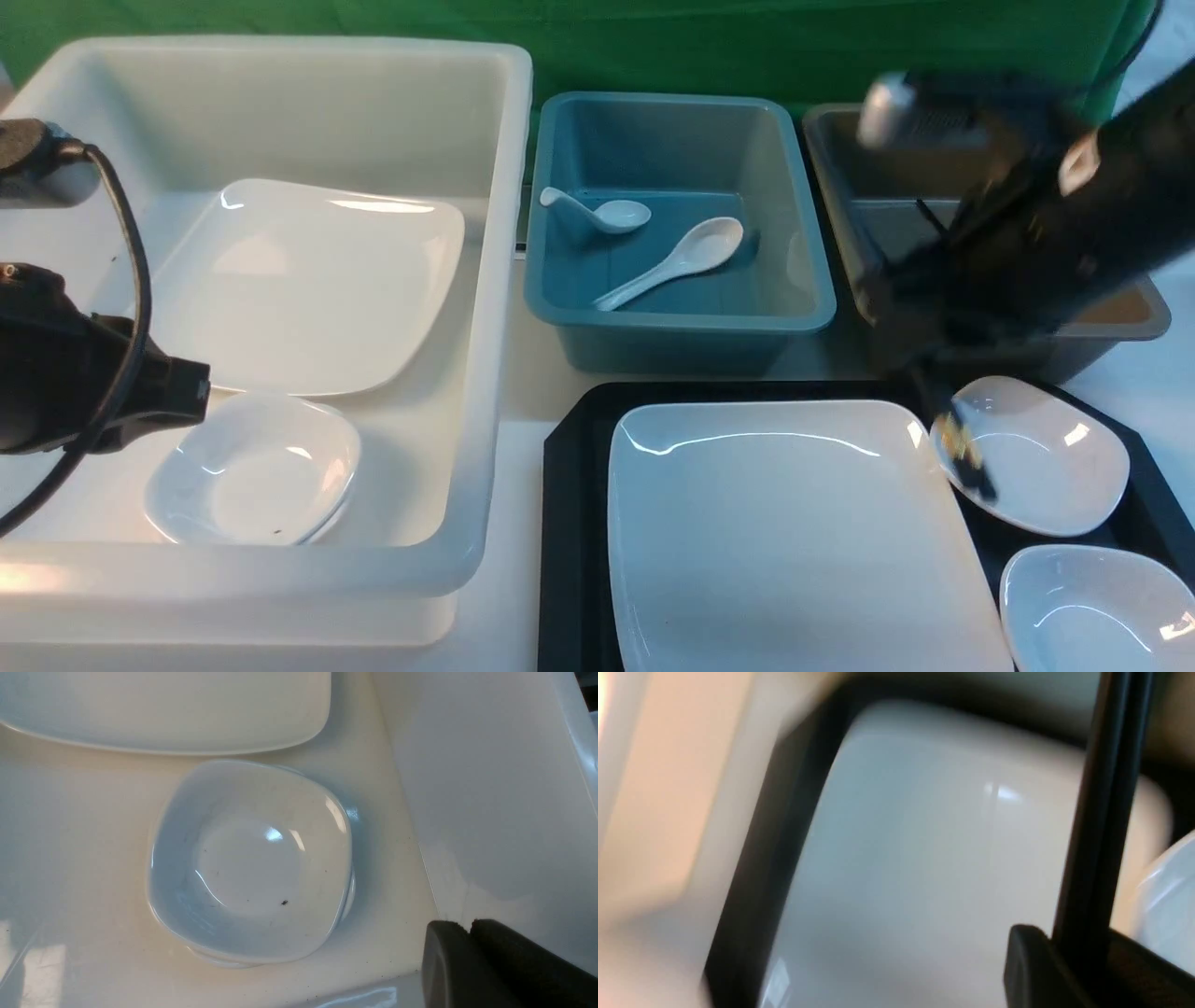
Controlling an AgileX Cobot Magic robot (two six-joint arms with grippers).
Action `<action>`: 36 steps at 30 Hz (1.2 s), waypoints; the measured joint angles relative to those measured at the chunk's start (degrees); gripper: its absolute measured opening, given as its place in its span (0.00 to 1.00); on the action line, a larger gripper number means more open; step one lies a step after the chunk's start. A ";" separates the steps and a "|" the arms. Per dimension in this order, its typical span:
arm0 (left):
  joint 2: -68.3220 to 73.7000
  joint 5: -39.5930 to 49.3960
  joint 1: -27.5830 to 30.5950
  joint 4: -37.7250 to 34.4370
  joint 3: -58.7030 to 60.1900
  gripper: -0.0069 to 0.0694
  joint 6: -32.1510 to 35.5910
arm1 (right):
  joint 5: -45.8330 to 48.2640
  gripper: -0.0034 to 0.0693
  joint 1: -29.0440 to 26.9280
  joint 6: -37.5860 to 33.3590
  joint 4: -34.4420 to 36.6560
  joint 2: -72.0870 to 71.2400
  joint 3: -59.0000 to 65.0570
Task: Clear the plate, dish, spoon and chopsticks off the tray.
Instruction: Use the right arm to put the chopsticks into the small storage box on the right
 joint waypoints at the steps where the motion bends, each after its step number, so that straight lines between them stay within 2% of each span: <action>1: 0.00 -0.04 0.00 0.00 0.00 0.14 0.00 | -0.72 0.25 -2.28 -0.76 -0.15 1.53 -3.62; 2: 0.00 -0.07 0.00 0.00 0.00 0.14 0.00 | -2.26 0.25 -5.83 -1.70 -0.28 4.83 -8.63; 3: 0.00 -0.07 0.00 0.00 0.00 0.14 0.00 | -2.26 0.25 -6.30 -1.70 -0.28 5.37 -8.63; 4: 0.00 -0.07 0.00 0.00 0.00 0.14 0.04 | -4.59 0.25 -9.51 -2.48 -0.48 9.85 -14.61; 9: 0.00 0.10 0.00 0.00 0.00 0.14 0.04 | -9.63 0.25 -14.44 -2.93 -0.80 23.94 -27.07; 17: 0.00 0.90 0.00 0.44 0.06 0.14 0.04 | -17.82 0.25 -15.04 -2.97 -1.32 38.08 -31.75; 25: 0.00 1.10 0.00 0.62 0.06 0.14 0.04 | -14.63 0.26 -15.04 -2.92 -1.32 42.66 -31.75; 29: 0.00 1.10 0.00 0.62 0.06 0.14 0.04 | -11.07 0.38 -15.04 -1.67 -1.32 43.10 -31.75; 32: 0.00 1.10 0.00 0.62 0.06 0.14 0.04 | -6.92 0.57 -15.04 -0.95 -1.32 42.57 -32.18; 34: 0.00 1.10 0.00 0.66 0.06 0.14 0.04 | -2.29 0.63 -15.04 -0.95 -2.07 41.50 -33.17; 36: 0.00 1.10 0.00 0.66 0.06 0.14 0.04 | 0.52 0.64 -15.04 -1.17 -2.41 40.69 -33.96</action>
